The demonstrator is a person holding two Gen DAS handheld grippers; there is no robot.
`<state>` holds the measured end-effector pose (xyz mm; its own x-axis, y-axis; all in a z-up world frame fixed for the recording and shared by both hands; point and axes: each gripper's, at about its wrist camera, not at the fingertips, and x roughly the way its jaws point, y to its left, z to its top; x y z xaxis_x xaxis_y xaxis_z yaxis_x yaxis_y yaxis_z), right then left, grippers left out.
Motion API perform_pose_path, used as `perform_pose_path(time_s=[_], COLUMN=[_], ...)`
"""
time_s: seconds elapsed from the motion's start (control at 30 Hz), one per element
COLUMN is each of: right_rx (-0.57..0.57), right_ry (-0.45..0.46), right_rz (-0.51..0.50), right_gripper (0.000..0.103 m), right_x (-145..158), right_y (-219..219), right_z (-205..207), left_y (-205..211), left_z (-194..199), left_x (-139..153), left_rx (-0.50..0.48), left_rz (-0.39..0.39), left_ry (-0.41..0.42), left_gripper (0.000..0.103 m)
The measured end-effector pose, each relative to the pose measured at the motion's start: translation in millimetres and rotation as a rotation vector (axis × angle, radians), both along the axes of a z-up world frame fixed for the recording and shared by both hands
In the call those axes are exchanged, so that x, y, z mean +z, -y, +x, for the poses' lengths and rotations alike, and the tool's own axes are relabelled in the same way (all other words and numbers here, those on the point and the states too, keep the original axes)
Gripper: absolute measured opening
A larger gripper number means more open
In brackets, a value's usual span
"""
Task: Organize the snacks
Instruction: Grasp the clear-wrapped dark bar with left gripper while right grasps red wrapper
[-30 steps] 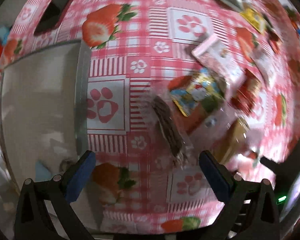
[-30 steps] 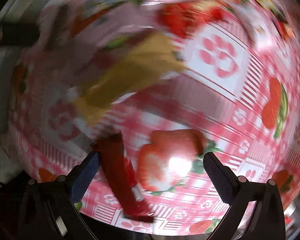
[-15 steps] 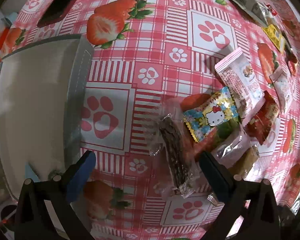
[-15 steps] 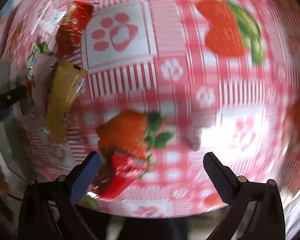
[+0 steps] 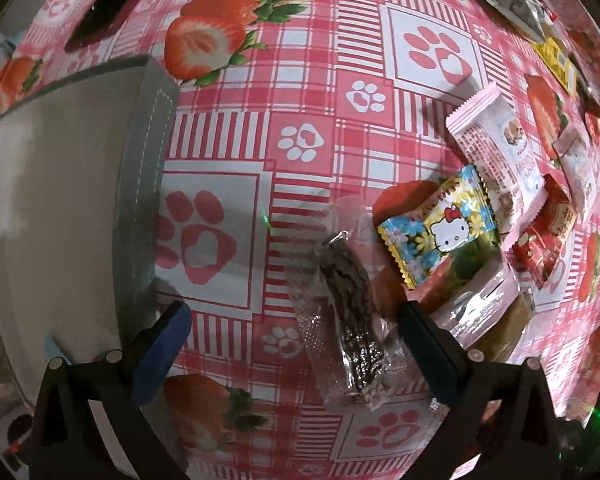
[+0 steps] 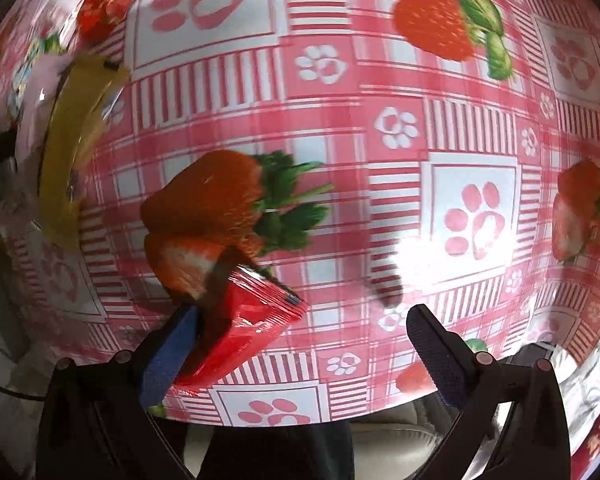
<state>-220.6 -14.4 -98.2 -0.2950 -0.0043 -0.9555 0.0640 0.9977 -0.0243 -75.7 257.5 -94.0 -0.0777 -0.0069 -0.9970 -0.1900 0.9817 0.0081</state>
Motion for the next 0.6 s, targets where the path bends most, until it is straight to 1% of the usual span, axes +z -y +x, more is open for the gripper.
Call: perform_pose_path(time_s=[0.07, 0.1, 0.13, 0.2, 0.27, 0.37, 0.43, 0.47, 0.5, 0.53, 0.57, 0.6], right_rx=[-0.07, -0.107, -0.17, -0.293, -0.355, -0.358, -0.365, -0.343, -0.317, -0.267, -0.208, -0.163], right_ry=[-0.023, -0.035, -0.053, -0.084, -0.092, -0.09, -0.083, -0.08, -0.081, -0.077, -0.064, -0.053], right_rz=[0.049, 0.071, 0.099, 0.122, 0.122, 0.067, 0.065, 0.068, 0.071, 0.081, 0.078, 0.065], right_gripper=[0.103, 0.103, 0.103, 0.103, 0.103, 0.103, 0.103, 0.103, 0.103, 0.102, 0.096, 0.086], right_x=[-0.4, 0.1, -2.1, -8.9, -13.6, -16.3, -16.4, -16.0, -16.2, -15.4, -12.5, -9.3], right_y=[5.9, 12.6, 16.2, 21.5, 28.3, 30.4, 23.0, 21.7, 7.1, -2.1, -15.9, -20.0], right_z=[-7.2, -1.8, -5.1, -15.8, -25.1, -29.0, -28.5, -31.2, -26.8, -28.0, -29.0, -31.2], left_y=[1.8, 1.1, 0.4, -0.8, -0.8, 2.4, 1.2, 6.1, 7.6, 9.2, 11.3, 15.3], left_z=[1.5, 2.3, 2.4, 2.4, -0.2, -3.8, -0.5, -1.1, 1.3, 3.0, 3.8, 3.7], left_x=[-0.3, -0.9, -1.5, -0.3, 2.0, 1.5, 0.1, -0.8, -2.4, -2.2, -0.7, 1.8], left_rx=[-0.007, -0.005, -0.006, -0.007, -0.008, -0.007, -0.014, -0.017, -0.025, -0.047, -0.069, -0.103], left_rz=[0.004, 0.003, 0.003, 0.003, 0.007, 0.014, 0.009, 0.008, 0.007, 0.01, 0.01, 0.01], left_ry=[0.004, 0.004, 0.004, 0.007, 0.022, 0.043, 0.017, 0.004, -0.011, -0.017, -0.011, 0.002], left_gripper=[0.103, 0.103, 0.103, 0.103, 0.103, 0.103, 0.103, 0.103, 0.103, 0.102, 0.098, 0.091])
